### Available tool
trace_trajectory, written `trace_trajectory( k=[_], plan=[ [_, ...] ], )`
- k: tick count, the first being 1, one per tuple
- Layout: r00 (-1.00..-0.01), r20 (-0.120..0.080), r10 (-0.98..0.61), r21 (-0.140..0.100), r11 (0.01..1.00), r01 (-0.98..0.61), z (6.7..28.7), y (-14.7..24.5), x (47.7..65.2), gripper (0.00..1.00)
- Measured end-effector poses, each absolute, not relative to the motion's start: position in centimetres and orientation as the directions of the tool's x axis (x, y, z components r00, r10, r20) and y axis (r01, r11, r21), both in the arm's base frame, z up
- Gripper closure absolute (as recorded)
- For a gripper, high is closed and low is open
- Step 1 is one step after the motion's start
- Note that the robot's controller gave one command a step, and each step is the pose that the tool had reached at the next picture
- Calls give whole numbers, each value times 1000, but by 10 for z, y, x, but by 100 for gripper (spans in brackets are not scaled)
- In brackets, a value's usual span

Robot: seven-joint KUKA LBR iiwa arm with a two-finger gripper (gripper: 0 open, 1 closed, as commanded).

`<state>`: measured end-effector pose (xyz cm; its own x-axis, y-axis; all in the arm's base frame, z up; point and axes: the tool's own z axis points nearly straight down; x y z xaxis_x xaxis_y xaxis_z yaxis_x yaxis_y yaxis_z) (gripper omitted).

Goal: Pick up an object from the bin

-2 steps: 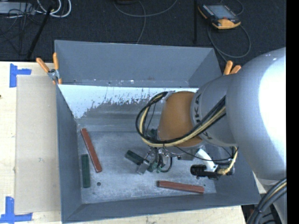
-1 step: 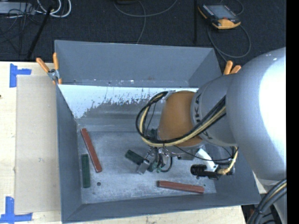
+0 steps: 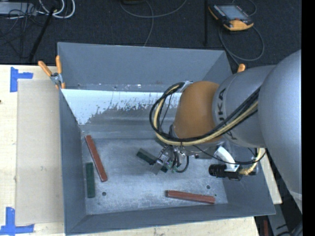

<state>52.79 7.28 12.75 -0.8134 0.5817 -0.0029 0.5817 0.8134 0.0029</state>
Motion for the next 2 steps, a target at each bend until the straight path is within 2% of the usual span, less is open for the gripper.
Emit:
trace_trajectory(
  k=[1, 2],
  plan=[
    [-814, 0, 580, 0, 814, 580, 140, 73, 528, 100],
    [-816, -2, 578, 2, 816, 578, 180, 73, 529, 100]
  ],
)
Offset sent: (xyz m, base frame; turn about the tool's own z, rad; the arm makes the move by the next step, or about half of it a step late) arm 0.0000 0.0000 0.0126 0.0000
